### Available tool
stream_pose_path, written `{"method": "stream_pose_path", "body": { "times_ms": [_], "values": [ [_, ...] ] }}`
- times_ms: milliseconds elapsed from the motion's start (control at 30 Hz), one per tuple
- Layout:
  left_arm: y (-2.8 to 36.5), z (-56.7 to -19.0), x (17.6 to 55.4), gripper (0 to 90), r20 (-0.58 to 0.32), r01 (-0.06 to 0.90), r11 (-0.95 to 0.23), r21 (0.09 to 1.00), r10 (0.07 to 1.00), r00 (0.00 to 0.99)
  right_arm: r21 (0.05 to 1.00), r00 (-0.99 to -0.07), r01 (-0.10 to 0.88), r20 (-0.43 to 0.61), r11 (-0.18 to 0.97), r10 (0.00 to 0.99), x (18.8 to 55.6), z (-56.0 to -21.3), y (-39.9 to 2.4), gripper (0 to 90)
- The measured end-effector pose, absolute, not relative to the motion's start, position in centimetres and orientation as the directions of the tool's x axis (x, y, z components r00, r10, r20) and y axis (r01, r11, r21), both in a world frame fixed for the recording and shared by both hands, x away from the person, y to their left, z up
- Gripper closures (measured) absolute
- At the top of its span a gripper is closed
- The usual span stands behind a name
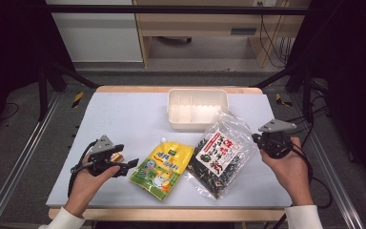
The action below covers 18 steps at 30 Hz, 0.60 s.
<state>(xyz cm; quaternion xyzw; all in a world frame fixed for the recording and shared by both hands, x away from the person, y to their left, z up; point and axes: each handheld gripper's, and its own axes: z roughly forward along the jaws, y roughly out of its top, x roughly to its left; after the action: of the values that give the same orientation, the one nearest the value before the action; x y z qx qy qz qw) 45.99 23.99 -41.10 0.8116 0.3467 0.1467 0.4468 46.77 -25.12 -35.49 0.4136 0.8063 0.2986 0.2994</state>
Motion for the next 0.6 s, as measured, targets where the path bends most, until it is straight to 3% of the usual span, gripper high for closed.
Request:
{"method": "stream_pose_path", "body": {
  "times_ms": [133,233,600],
  "values": [
    [23.0,-39.3,46.3,17.7,-0.049,0.407,-0.403,0.82,0.659,0.751,0.716,-0.51,0.438,-0.3,0.544,0.806,47.4,-33.2,-24.1,89.6],
    [22.6,-37.9,46.7,20.9,-0.105,0.422,-0.372,0.827,0.634,0.766,0.705,-0.527,0.398,-0.348,0.587,0.775,47.9,-31.7,-23.2,89.6],
    [20.6,-32.5,48.9,25.0,-0.014,0.344,-0.446,0.826,0.594,0.804,0.671,-0.582,0.29,-0.442,0.682,0.682,48.6,-28.5,-20.6,89.5]
  ]
}}
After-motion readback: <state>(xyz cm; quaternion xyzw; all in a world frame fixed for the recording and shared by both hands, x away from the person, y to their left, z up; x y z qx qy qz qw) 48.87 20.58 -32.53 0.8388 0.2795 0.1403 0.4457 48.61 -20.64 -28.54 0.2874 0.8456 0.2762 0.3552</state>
